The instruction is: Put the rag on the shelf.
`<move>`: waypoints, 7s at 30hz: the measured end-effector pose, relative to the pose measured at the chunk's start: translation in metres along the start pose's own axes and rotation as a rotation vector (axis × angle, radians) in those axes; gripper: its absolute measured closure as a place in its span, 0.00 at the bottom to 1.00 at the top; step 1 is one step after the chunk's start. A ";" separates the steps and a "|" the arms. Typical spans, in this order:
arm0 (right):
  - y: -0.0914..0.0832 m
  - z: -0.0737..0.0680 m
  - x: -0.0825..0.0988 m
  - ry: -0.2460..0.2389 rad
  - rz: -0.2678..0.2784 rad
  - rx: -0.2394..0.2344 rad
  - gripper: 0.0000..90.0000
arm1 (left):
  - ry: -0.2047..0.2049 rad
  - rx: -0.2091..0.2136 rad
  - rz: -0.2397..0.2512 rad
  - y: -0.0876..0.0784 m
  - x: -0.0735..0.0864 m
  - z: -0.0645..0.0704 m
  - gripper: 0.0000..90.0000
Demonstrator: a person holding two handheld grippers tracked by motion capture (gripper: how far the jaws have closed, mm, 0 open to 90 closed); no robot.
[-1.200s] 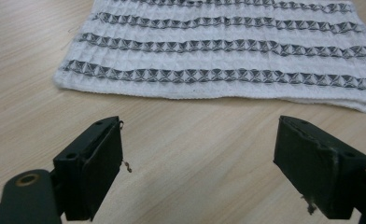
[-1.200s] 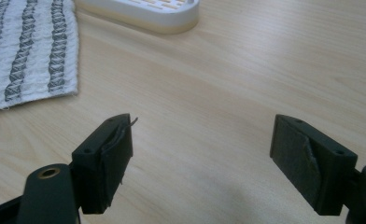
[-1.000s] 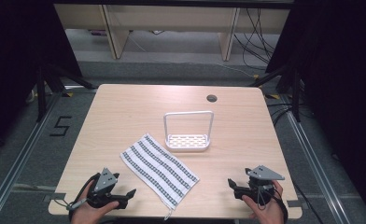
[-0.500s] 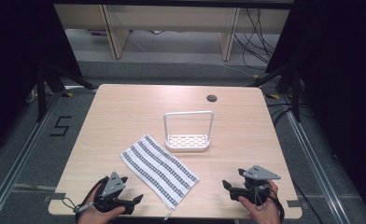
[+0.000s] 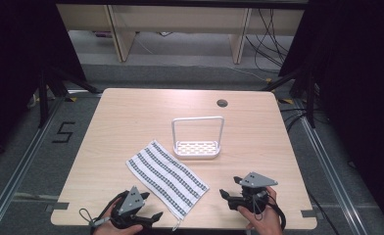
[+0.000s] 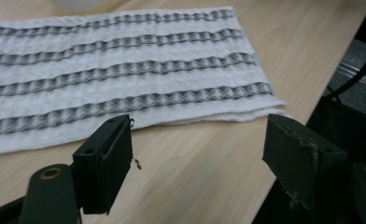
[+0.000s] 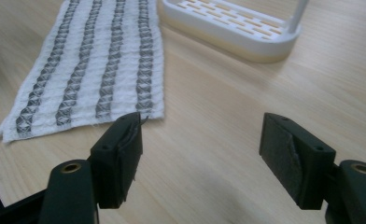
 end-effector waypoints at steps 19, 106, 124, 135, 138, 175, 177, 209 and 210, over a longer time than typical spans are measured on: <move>0.027 -0.013 -0.006 -0.067 -0.069 -0.042 0.45 | 0.130 0.092 -0.035 0.026 -0.019 0.031 0.39; 0.006 -0.076 -0.115 -0.110 0.107 -0.222 0.99 | 0.238 0.043 0.130 -0.044 -0.110 -0.012 0.95; -0.061 -0.088 -0.169 -0.119 0.230 -0.270 1.00 | 0.265 0.003 0.242 -0.100 -0.183 -0.045 0.95; -0.088 -0.076 -0.187 -0.128 0.310 -0.231 0.99 | 0.256 0.006 0.300 -0.092 -0.215 -0.061 0.95; -0.094 -0.074 -0.193 -0.127 0.328 -0.220 0.99 | 0.258 -0.004 0.307 -0.092 -0.224 -0.065 0.95; -0.073 -0.024 -0.274 -0.058 0.389 -0.074 0.99 | 0.119 -0.089 0.369 -0.053 -0.291 -0.153 0.95; -0.068 -0.021 -0.280 -0.040 0.383 -0.070 0.99 | 0.101 -0.092 0.370 -0.049 -0.295 -0.159 0.95; 0.025 0.040 -0.308 0.147 0.292 -0.010 0.99 | -0.231 -0.138 0.311 0.023 -0.266 -0.241 0.93; 0.028 0.041 -0.308 0.146 0.291 -0.010 0.99 | -0.236 -0.133 0.312 0.025 -0.264 -0.241 0.93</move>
Point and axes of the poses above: each handheld gripper's, and its own axes: y roughly forward along the jaws, x roughly out of its underside, z roughly to its right, the point moved 7 cm from there along y, roughly forward along the jaws, and after that the axes turned 11 degrees about y, right-handed, at the moved point
